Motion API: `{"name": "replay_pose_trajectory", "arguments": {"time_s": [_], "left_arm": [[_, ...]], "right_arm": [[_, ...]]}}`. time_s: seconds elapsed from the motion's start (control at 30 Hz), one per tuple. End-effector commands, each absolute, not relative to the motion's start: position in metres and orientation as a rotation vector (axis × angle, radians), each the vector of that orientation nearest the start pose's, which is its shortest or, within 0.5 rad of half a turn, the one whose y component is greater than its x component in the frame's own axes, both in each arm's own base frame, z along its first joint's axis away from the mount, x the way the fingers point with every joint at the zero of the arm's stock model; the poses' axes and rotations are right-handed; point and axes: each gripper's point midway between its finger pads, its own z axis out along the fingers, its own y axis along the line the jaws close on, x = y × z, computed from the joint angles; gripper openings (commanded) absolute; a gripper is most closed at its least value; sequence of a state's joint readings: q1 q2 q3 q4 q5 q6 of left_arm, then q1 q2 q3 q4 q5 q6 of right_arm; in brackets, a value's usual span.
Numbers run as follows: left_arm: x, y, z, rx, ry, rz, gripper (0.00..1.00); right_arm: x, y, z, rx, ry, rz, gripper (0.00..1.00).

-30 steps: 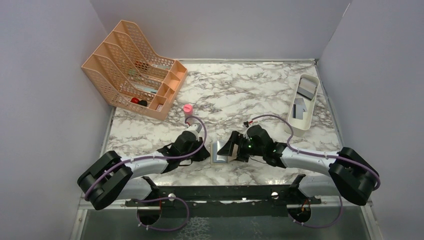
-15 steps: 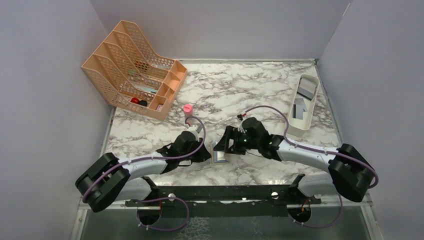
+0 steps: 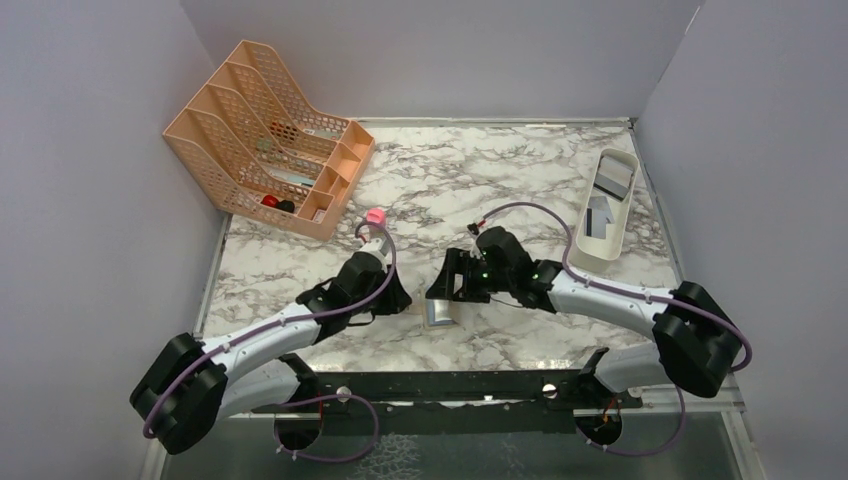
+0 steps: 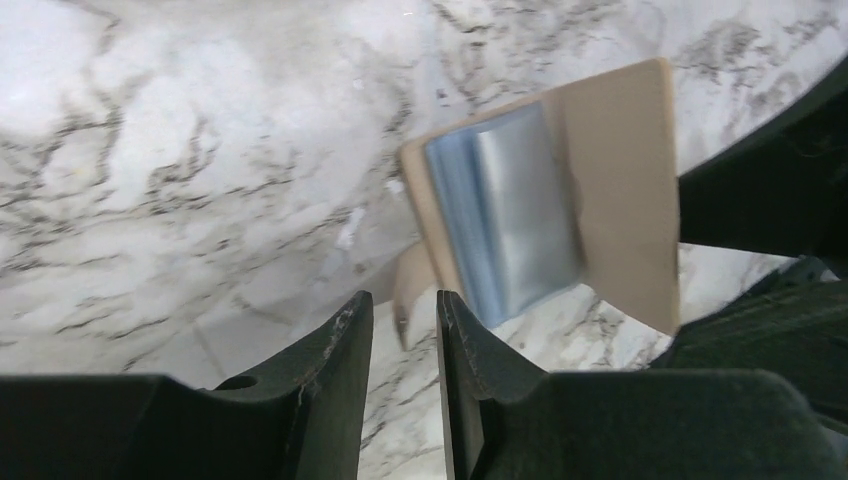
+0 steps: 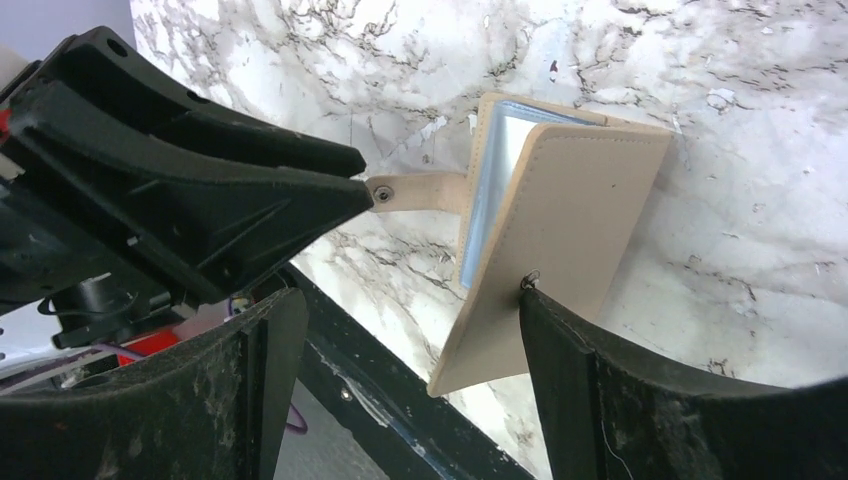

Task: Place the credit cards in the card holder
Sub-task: Close the card holder at the center of the board.

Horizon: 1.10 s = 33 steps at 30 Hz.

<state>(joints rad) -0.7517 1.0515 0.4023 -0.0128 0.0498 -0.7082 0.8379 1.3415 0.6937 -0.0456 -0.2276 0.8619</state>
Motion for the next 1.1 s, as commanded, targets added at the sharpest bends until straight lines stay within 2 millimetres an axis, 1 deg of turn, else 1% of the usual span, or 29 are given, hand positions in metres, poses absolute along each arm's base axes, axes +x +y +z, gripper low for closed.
{"name": "replay_pose_trajectory", "arguments": {"time_s": [0.0, 0.1, 0.2, 0.27, 0.37, 0.4, 0.47, 0.5, 0.57, 0.67, 0.73, 0.83, 0.97, 1.07], "left_arm": [[0.201, -0.203, 0.053, 0.019, 2.436, -0.691, 0.34], [0.205, -0.196, 0.051, -0.017, 2.445, -0.698, 0.34], [0.206, -0.194, 0.051, -0.034, 2.434, -0.727, 0.34], [0.206, -0.196, 0.051, -0.026, 2.433, -0.743, 0.33], [0.203, -0.201, 0.051, -0.002, 2.44, -0.785, 0.3], [0.203, -0.202, 0.049, -0.003, 2.445, -0.793, 0.28], [0.2, -0.202, 0.045, -0.017, 2.464, -0.795, 0.23], [0.198, -0.202, 0.042, -0.022, 2.474, -0.796, 0.22], [0.194, -0.203, 0.038, -0.023, 2.483, -0.819, 0.21], [0.192, -0.208, 0.036, -0.027, 2.48, -0.865, 0.2], [0.191, -0.213, 0.037, -0.012, 2.471, -0.905, 0.2], [0.191, -0.22, 0.04, 0.007, 2.458, -0.955, 0.18], [0.191, -0.225, 0.038, 0.015, 2.459, -0.987, 0.18], [0.191, -0.228, 0.036, 0.01, 2.461, -1.009, 0.18]], "right_arm": [[0.189, 0.33, 0.101, -0.195, 2.501, 1.128, 0.8], [0.189, 0.336, 0.099, -0.219, 2.512, 1.143, 0.76], [0.188, 0.341, 0.096, -0.233, 2.518, 1.17, 0.73], [0.186, 0.343, 0.095, -0.248, 2.52, 1.196, 0.72], [0.187, 0.341, 0.087, -0.263, 2.534, 1.166, 0.71], [0.187, 0.34, 0.083, -0.275, 2.54, 1.144, 0.66], [0.188, 0.335, 0.074, -0.327, 2.551, 1.089, 0.48], [0.19, 0.332, 0.071, -0.336, 2.569, 1.046, 0.43], [0.193, 0.325, 0.067, -0.394, 2.581, 0.958, 0.38], [0.198, 0.316, 0.068, -0.425, 2.569, 0.878, 0.31], [0.201, 0.312, 0.072, -0.435, 2.543, 0.849, 0.29], [0.204, 0.307, 0.072, -0.447, 2.519, 0.814, 0.26], [0.209, 0.304, 0.06, -0.462, 2.529, 0.761, 0.25], [0.209, 0.31, 0.053, -0.474, 2.541, 0.78, 0.25]]}}
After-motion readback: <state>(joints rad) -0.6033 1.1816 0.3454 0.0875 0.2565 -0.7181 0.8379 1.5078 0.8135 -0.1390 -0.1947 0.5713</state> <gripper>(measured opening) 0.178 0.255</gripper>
